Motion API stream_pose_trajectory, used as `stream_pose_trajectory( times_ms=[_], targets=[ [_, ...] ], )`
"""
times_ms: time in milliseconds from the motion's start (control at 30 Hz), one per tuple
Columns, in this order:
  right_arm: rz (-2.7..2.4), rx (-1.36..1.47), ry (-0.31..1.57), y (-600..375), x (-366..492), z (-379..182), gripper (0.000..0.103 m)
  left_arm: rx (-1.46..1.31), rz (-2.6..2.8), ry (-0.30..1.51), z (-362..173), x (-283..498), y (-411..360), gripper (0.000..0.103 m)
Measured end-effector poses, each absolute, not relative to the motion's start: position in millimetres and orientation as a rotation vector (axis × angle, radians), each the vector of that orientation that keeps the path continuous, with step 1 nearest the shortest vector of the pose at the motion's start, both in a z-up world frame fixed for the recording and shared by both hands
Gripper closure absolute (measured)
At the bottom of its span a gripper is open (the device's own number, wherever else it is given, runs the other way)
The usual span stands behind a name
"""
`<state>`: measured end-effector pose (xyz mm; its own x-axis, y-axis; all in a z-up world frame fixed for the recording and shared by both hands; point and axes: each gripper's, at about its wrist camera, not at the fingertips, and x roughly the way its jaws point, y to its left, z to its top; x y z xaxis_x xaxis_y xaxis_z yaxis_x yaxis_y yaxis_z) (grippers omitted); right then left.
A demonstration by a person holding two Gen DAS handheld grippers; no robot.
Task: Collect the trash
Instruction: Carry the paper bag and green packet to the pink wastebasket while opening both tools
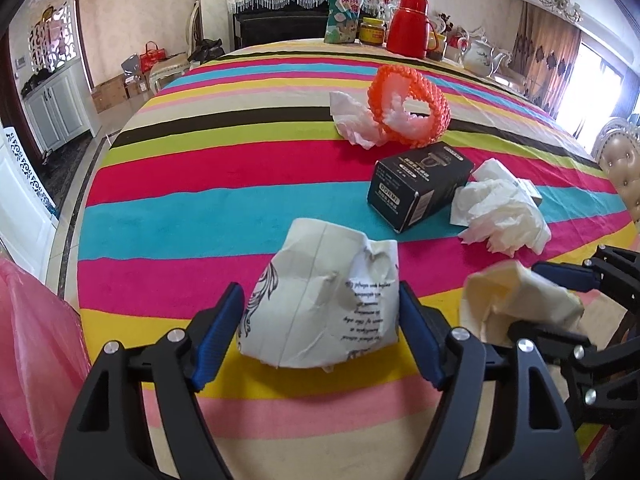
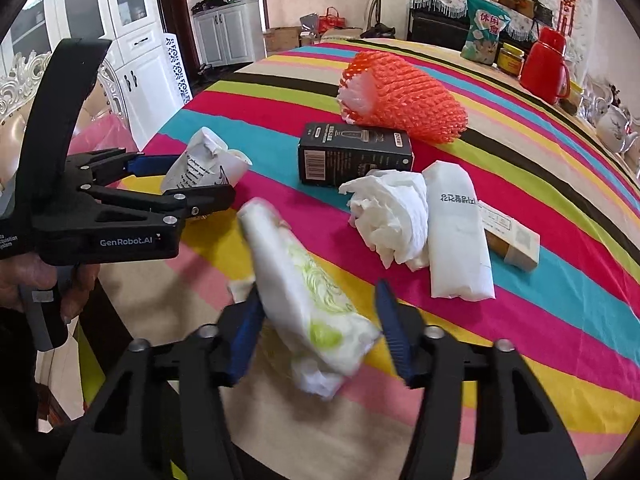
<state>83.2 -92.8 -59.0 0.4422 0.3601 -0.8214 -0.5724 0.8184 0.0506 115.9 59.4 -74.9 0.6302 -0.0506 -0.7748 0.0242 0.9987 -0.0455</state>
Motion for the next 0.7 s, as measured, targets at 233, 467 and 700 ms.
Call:
stream_pose_trajectory(
  times_ms=[233, 467, 700],
  targets=[
    [0.576, -0.217, 0.939, -98.7, 81.2, -56.6, 0.063, -0.022, -0.024, 0.888, -73.1, 113.1, 59.7, 0.031],
    [0.549, -0.15, 0.906, -109.2, 77.7, -45.0, 0.063, -0.066, 0.006, 0.844, -61.3, 98.8, 69.2, 0.032],
    [0.517, -0.078, 0.854, -112.7, 76.3, -30.0, 0.063, -0.105, 0.062, 0.762, -34.2, 72.5, 88.0, 0.032]
  ],
)
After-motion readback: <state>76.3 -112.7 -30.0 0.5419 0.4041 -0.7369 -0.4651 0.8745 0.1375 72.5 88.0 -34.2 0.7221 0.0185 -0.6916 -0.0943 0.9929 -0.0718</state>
